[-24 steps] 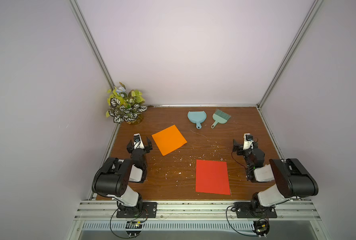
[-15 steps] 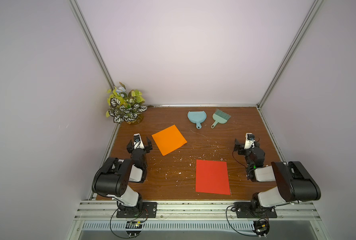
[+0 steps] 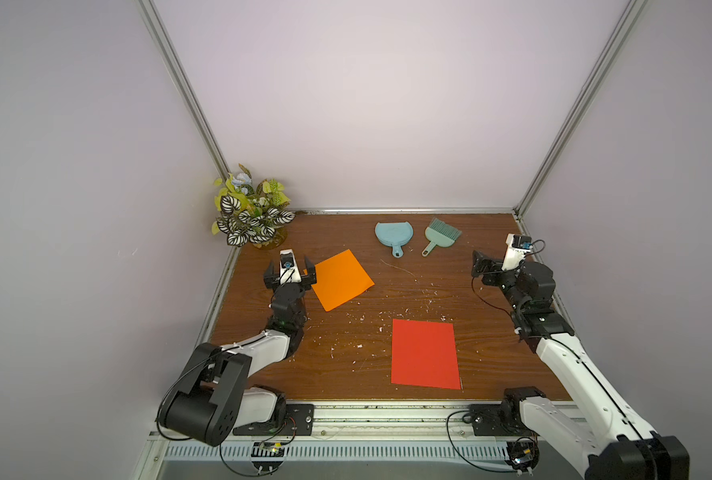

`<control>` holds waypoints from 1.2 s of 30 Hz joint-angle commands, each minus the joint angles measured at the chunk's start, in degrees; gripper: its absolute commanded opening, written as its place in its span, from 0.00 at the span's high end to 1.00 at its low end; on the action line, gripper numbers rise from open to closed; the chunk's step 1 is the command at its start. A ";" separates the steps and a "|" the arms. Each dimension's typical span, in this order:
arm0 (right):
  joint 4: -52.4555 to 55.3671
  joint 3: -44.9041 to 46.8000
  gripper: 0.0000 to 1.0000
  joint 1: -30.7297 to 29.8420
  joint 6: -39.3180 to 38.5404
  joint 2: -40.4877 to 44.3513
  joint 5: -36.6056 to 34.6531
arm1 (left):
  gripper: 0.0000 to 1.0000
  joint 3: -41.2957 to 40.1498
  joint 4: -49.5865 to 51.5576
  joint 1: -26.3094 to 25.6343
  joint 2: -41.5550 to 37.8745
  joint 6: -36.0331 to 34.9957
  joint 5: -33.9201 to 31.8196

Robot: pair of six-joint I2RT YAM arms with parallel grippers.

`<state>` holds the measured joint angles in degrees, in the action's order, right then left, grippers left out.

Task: Fold the square paper diagonally
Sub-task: Move the paper to the center of the board.

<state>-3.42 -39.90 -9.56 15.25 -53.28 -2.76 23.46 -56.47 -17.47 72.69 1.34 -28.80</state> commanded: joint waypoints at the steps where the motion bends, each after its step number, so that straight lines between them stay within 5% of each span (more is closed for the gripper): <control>1: 21.48 -3.30 0.01 -5.06 5.89 0.10 -2.15 | 0.02 7.17 20.55 -1.33 -3.47 11.98 4.11; 10: 37.82 1.21 0.01 -19.65 19.16 -4.21 -3.54 | 0.02 14.67 39.54 -3.60 -4.77 22.53 29.01; 17: 43.01 7.15 0.01 -27.65 27.02 -4.14 -3.09 | 0.02 16.56 45.03 -11.37 0.42 22.74 39.19; 24: 45.74 8.87 0.01 -31.68 29.74 -7.63 -4.15 | 0.02 17.14 44.28 -15.62 6.60 23.43 45.03; 36: 44.71 7.35 0.01 -34.58 27.96 -15.80 -3.96 | 0.02 17.34 43.57 -16.45 8.08 23.79 43.32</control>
<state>40.40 -31.83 -43.42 43.27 -67.48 -5.91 39.53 -12.64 -33.34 81.06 24.67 14.92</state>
